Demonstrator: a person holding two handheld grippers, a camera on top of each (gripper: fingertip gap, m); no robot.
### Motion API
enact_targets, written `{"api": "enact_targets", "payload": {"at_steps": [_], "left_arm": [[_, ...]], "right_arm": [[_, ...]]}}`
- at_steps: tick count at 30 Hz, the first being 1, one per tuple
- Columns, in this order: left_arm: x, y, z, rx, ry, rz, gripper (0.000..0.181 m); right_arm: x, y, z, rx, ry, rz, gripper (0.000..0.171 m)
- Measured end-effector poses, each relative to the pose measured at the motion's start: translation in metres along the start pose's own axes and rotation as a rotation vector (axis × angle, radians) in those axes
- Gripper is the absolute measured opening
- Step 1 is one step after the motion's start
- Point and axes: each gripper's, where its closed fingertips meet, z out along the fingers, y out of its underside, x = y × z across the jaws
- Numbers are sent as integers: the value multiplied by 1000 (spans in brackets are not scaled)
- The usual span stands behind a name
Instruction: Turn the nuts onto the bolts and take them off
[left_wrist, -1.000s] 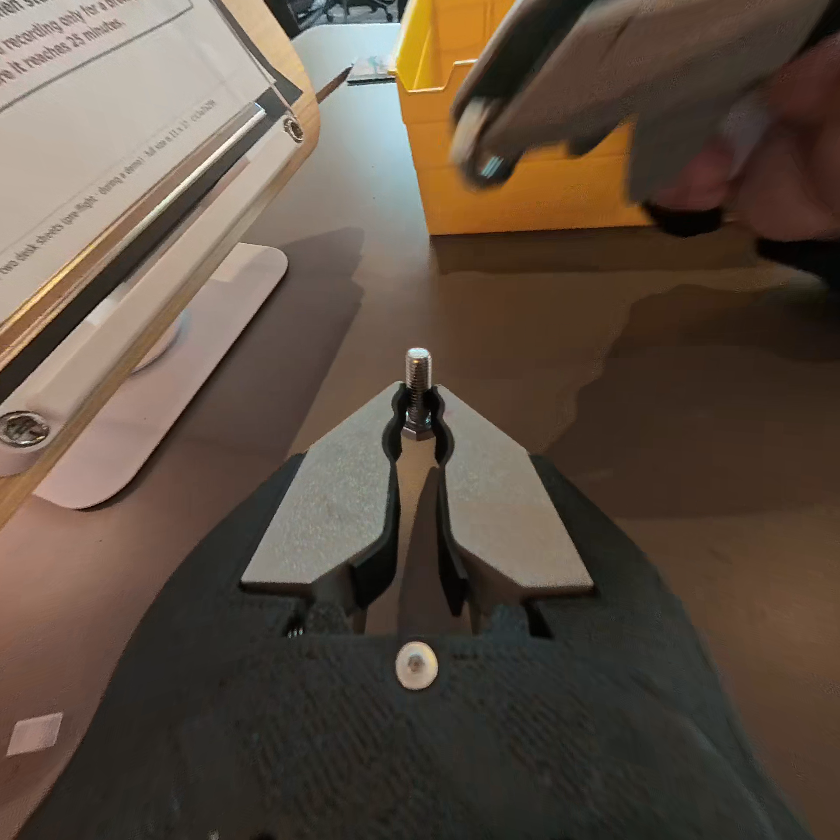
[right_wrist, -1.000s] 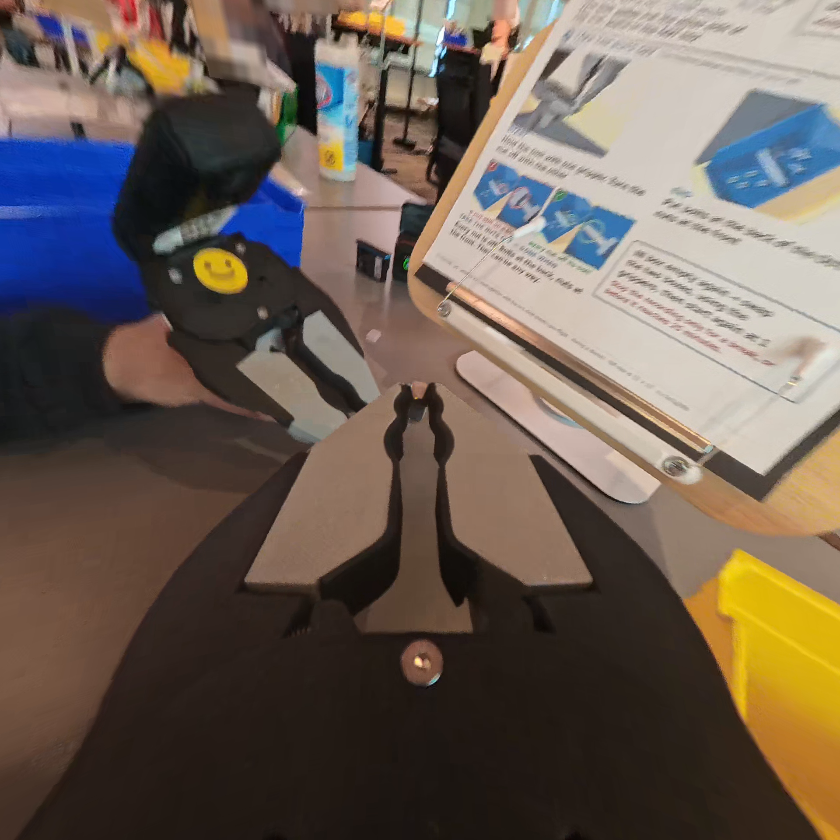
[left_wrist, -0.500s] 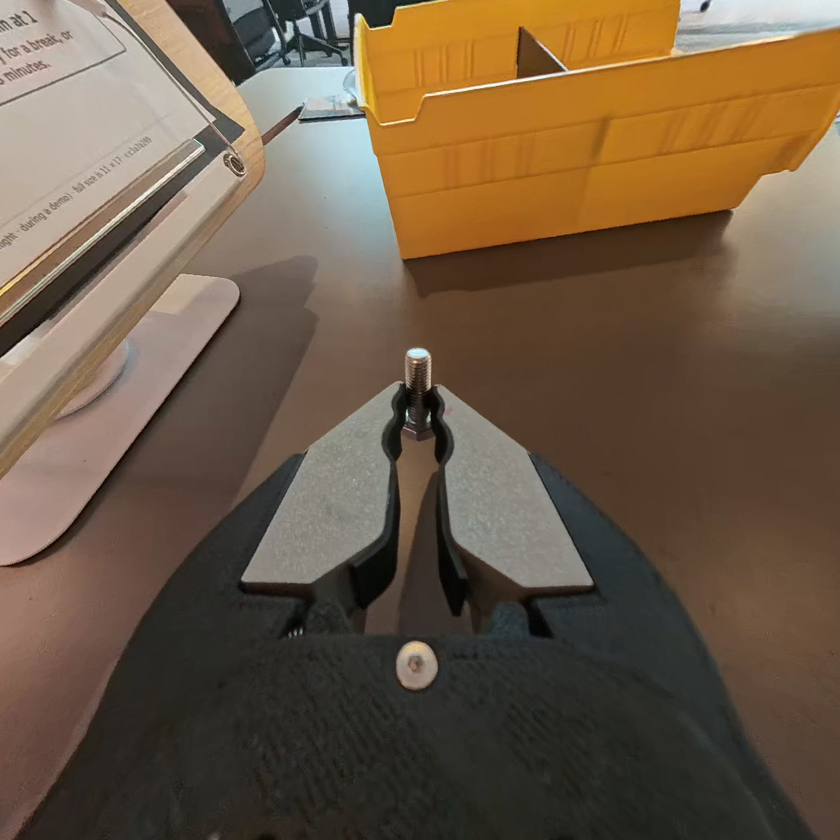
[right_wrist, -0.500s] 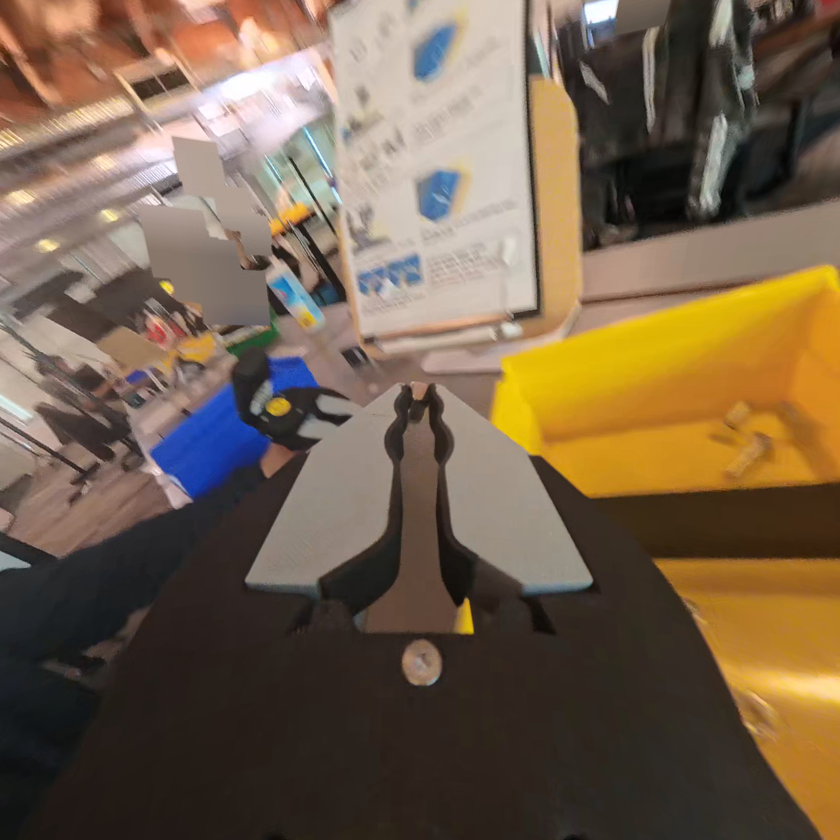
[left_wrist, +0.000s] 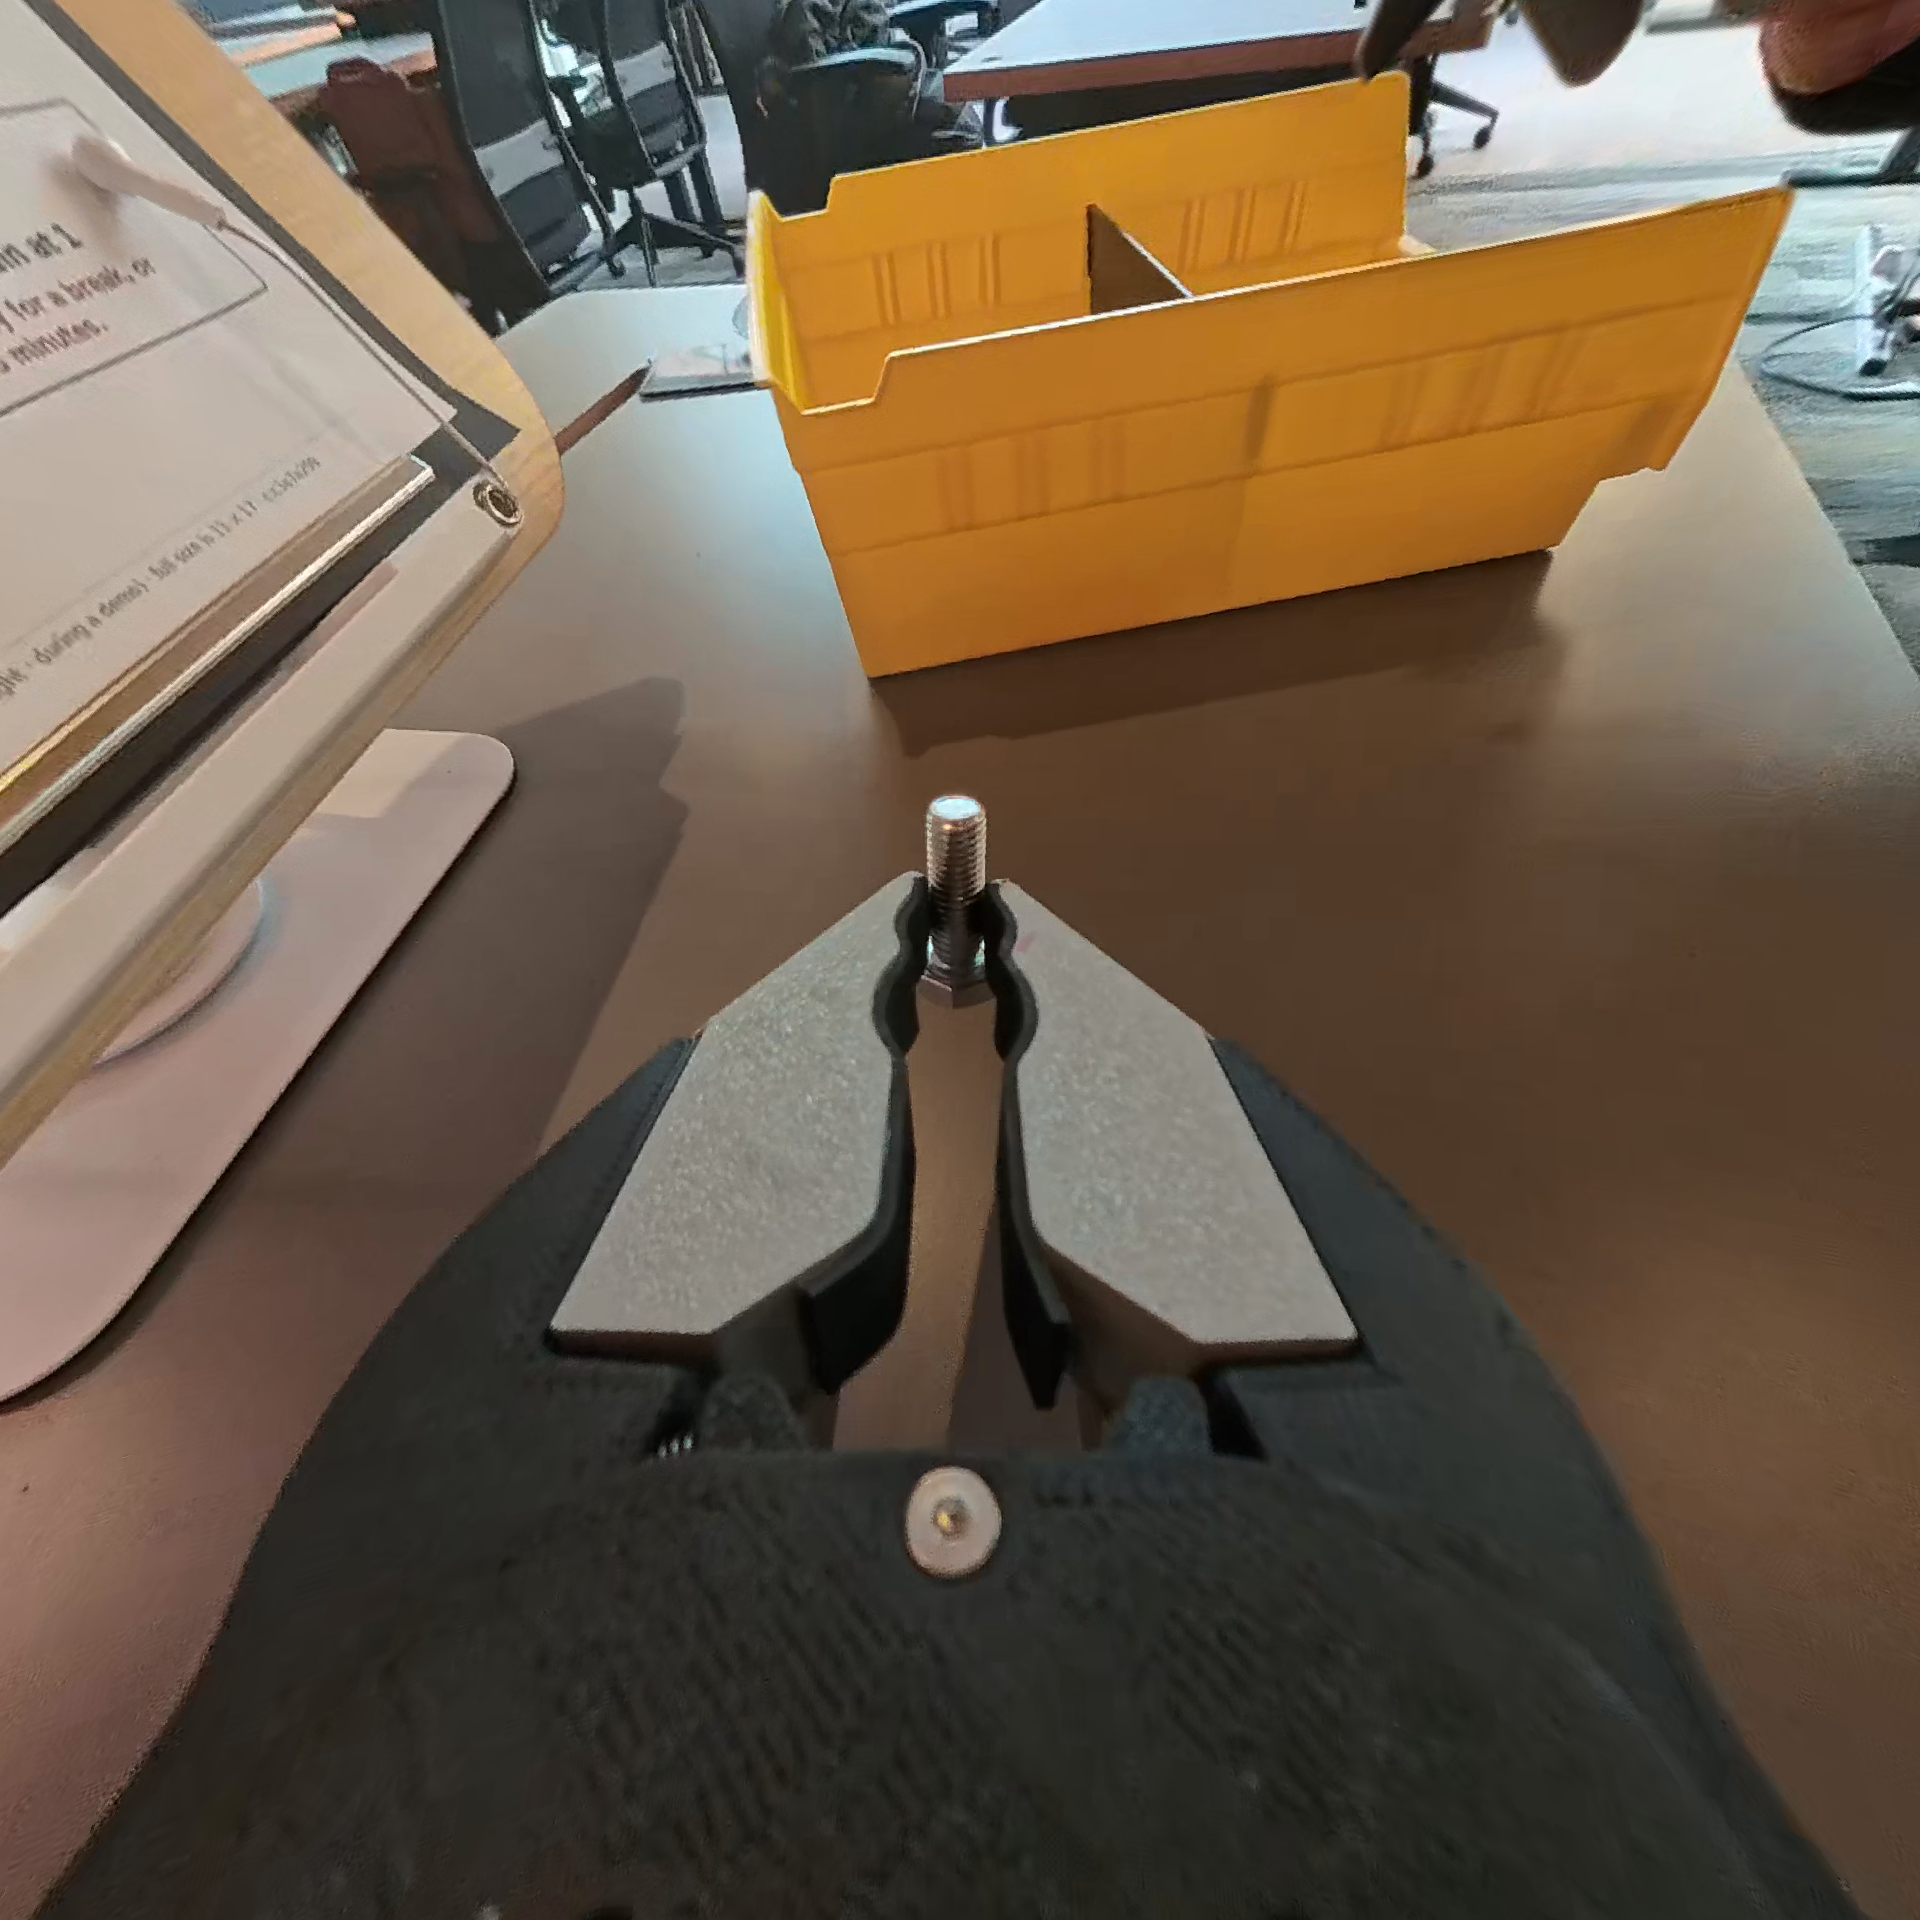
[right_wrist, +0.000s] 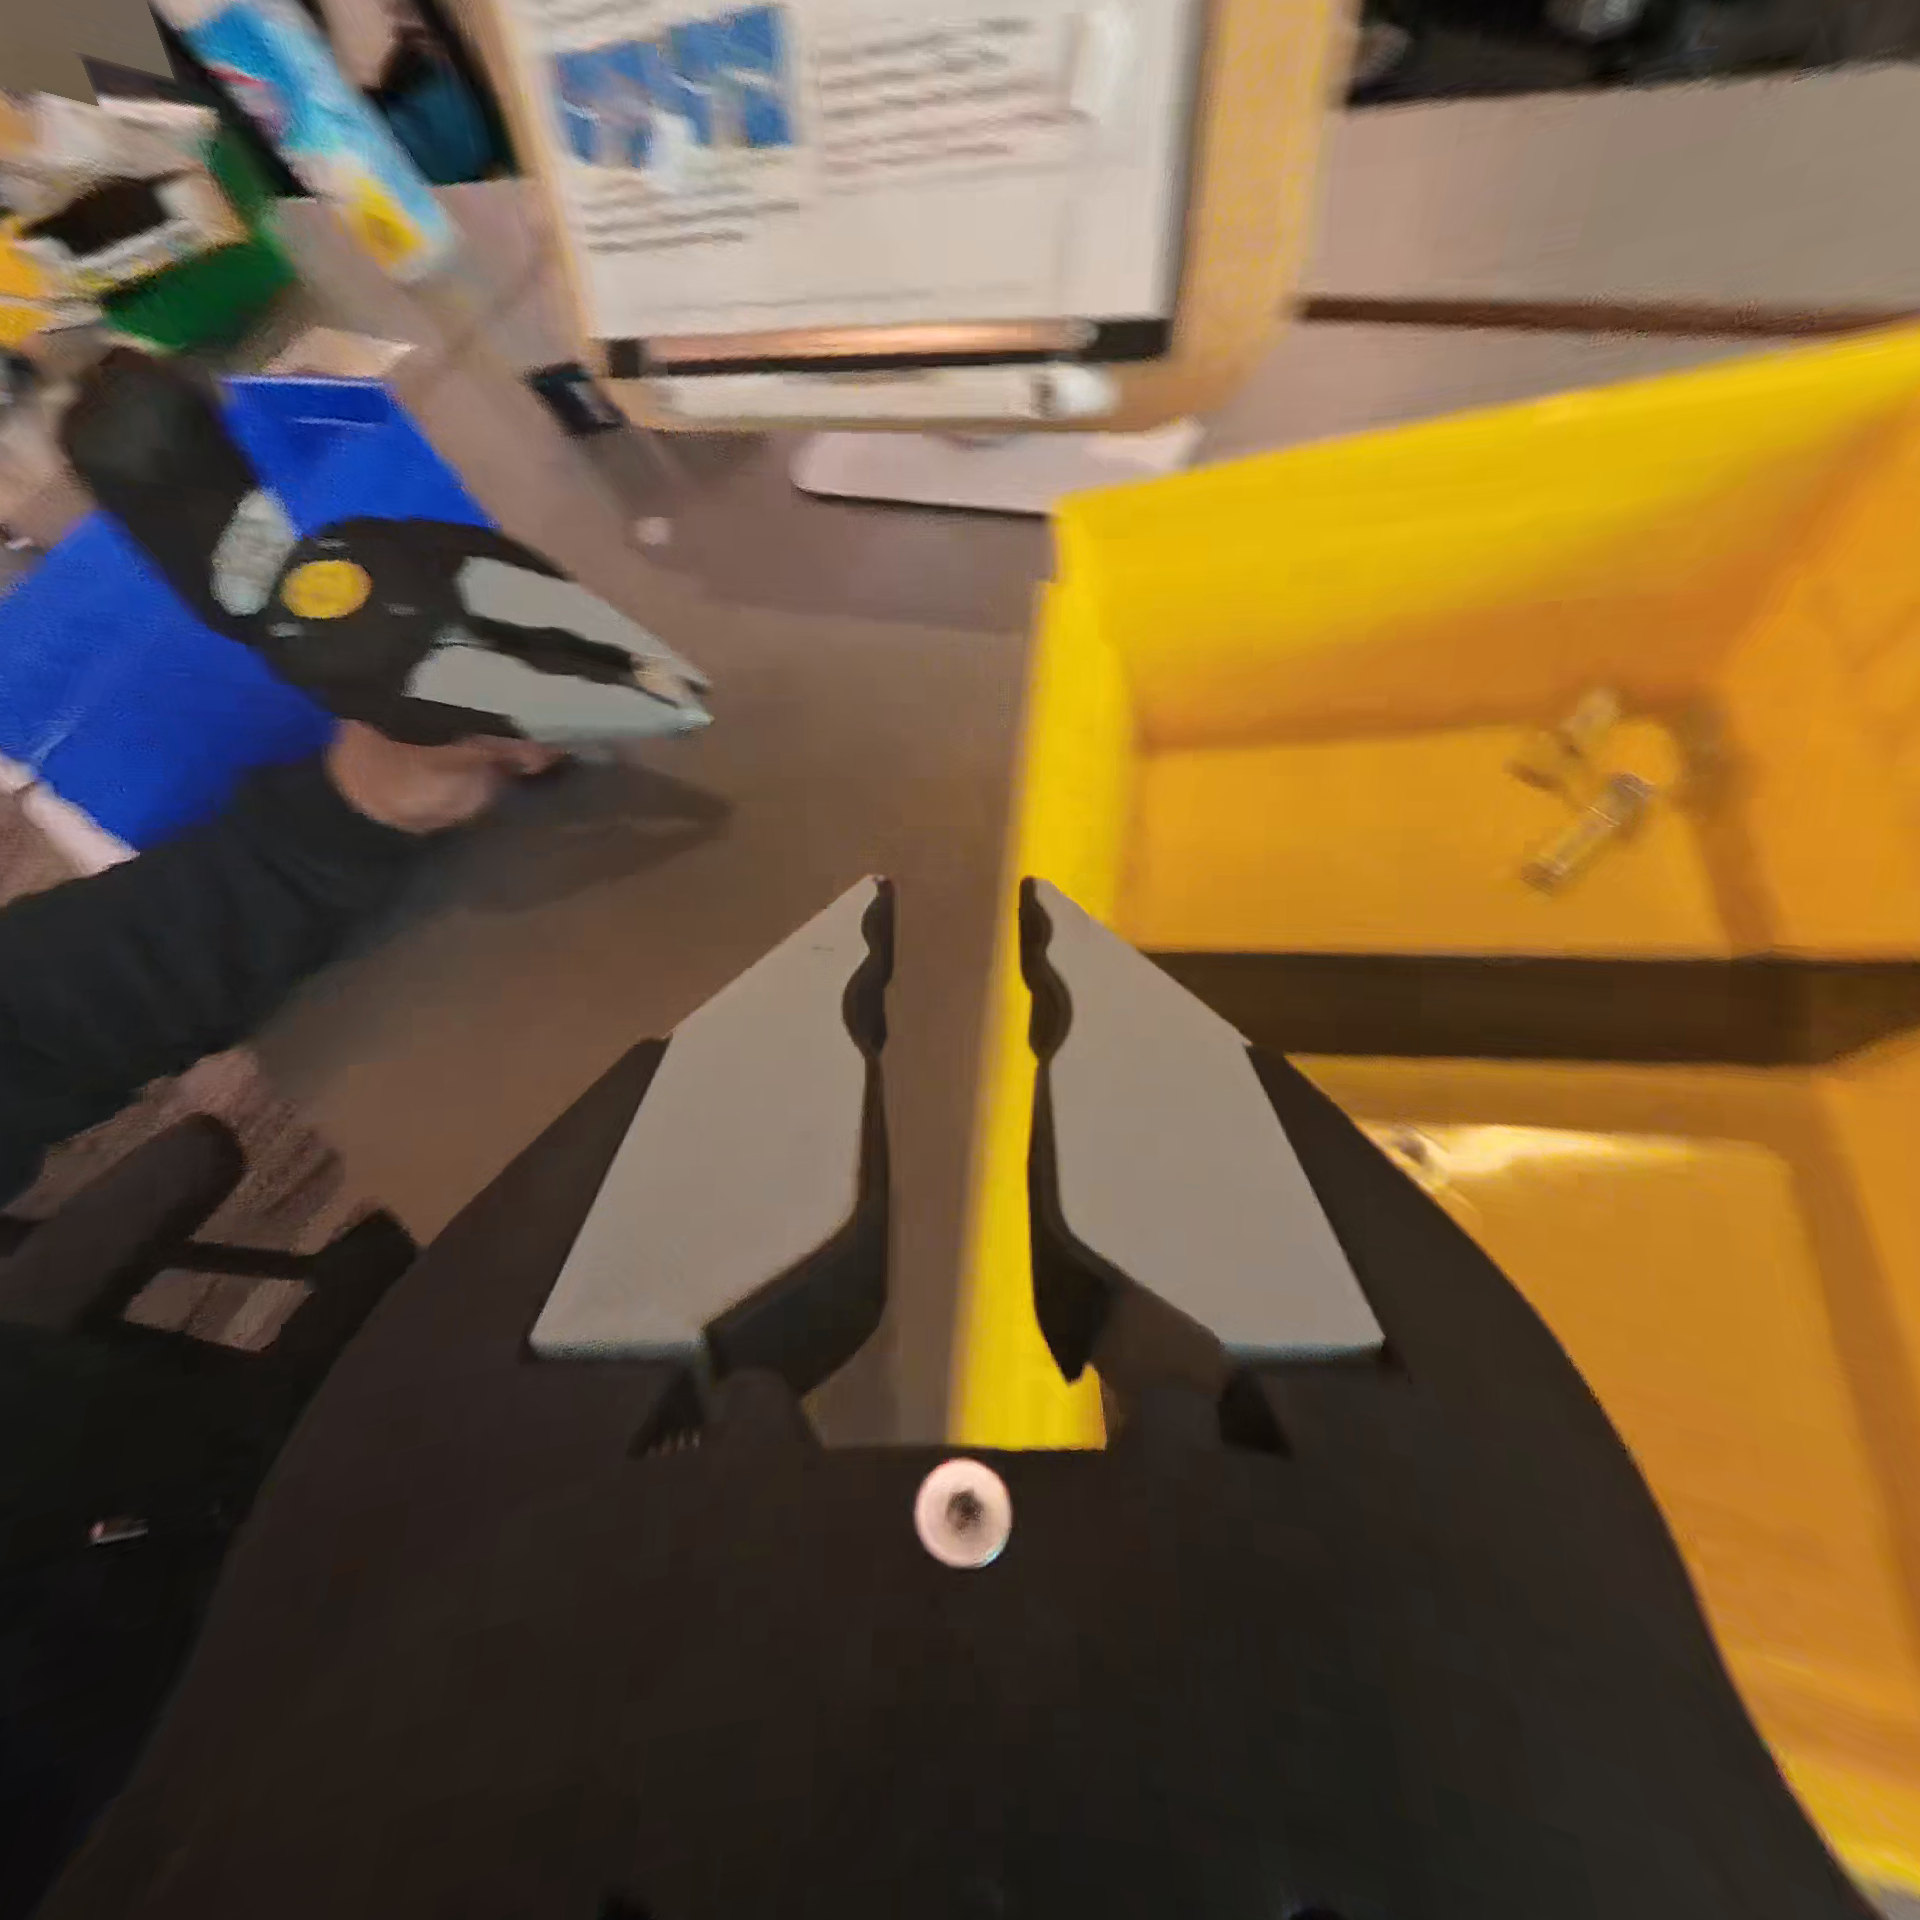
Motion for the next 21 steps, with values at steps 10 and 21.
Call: {"api": "enact_targets", "payload": {"at_steps": [10,21], "left_arm": [[20,-9,3,17,13,115,7],[21,-10,5,-15,-54,212,7]], "right_arm": [[-117,19,134,-13,-146,-66,30],[-113,17,161,40,-232,78,12]]}}
